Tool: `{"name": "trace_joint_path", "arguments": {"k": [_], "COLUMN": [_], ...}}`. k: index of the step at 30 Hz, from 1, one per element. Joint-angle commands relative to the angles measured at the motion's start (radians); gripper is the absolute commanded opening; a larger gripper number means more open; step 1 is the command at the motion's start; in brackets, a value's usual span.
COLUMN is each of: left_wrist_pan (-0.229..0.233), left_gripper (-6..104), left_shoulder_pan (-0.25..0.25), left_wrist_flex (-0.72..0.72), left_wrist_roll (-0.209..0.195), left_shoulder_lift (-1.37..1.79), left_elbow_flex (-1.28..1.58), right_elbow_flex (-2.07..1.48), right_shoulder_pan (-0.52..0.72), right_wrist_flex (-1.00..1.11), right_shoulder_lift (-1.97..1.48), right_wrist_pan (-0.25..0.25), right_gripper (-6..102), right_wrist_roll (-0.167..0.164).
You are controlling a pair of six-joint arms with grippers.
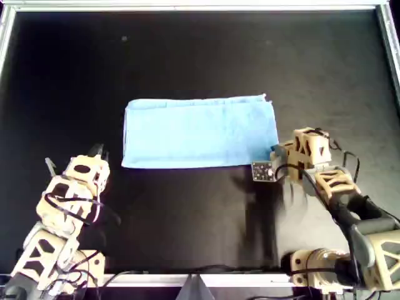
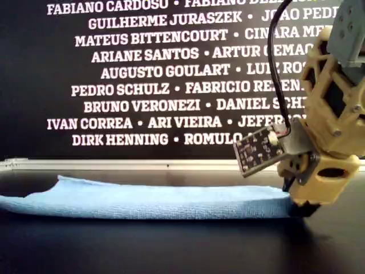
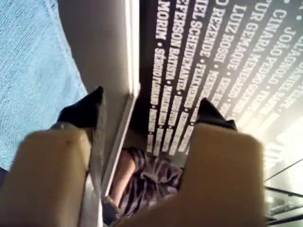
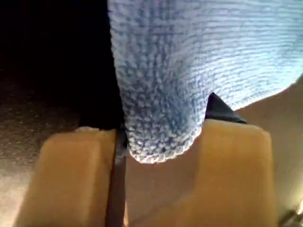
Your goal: Fold a cloth
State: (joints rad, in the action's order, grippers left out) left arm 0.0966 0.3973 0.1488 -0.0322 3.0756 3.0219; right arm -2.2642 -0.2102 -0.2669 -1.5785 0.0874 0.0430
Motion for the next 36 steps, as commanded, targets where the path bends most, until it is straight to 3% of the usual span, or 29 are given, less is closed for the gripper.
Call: {"name": "trace_joint_path", "arguments": {"k": [1, 8, 18, 22, 36], "left_wrist_pan": [0.005, 0.005, 0.005, 0.005, 0.005], "left_gripper": [68, 68, 68, 68, 68], "left_shoulder_pan": [-0.003, -0.003, -0.003, -0.003, -0.003], "left_wrist_flex": [-0.006, -0.006, -0.006, -0.006, -0.006], "left_wrist_roll": [0.003, 0.003, 0.003, 0.003, 0.003], "left_shoulder_lift": [0.02, 0.02, 0.02, 0.02, 0.018], "left_elbow_flex": [-0.009, -0.009, -0.009, -0.009, -0.009], "right_elbow_flex": [0.08, 0.078, 0.08, 0.08, 0.081], "right_shoulder_pan": [-0.003, -0.005, -0.003, -0.003, -0.003], "right_wrist_flex": [0.029, 0.029, 0.031, 0.034, 0.032], "right_shoulder_lift": [-0.008, -0.006, -0.008, -0.008, -0.173], "right_wrist_pan": [0.011, 0.011, 0.011, 0.009, -0.008], "right_gripper": [67, 64, 16, 3, -1], "right_wrist_roll": [0.006, 0.006, 0.006, 0.0, -0.012]}}
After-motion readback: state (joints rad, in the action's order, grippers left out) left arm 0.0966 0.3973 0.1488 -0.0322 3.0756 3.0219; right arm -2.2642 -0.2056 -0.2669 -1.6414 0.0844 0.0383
